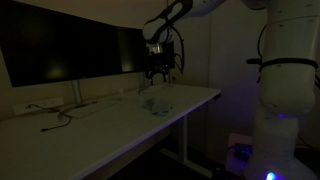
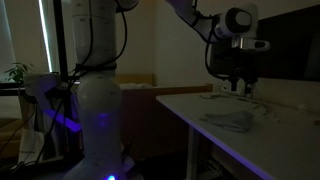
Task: Wipe the table using the blue cloth
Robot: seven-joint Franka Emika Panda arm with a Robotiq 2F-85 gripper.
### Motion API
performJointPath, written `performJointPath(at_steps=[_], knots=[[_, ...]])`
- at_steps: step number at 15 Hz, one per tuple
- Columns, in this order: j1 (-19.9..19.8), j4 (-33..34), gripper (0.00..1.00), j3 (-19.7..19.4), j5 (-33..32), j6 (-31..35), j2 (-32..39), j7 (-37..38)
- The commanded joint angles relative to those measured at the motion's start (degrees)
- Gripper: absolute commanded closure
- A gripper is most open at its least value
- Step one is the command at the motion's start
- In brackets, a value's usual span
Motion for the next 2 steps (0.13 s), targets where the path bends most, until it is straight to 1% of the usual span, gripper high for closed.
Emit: performJointPath(at_steps=[1,2], knots=[[-0.5,0.1,0.0,0.5,0.0,-0.1,0.0,0.0],[-0.5,0.1,0.0,0.6,0.0,-0.1,0.0,0.0]])
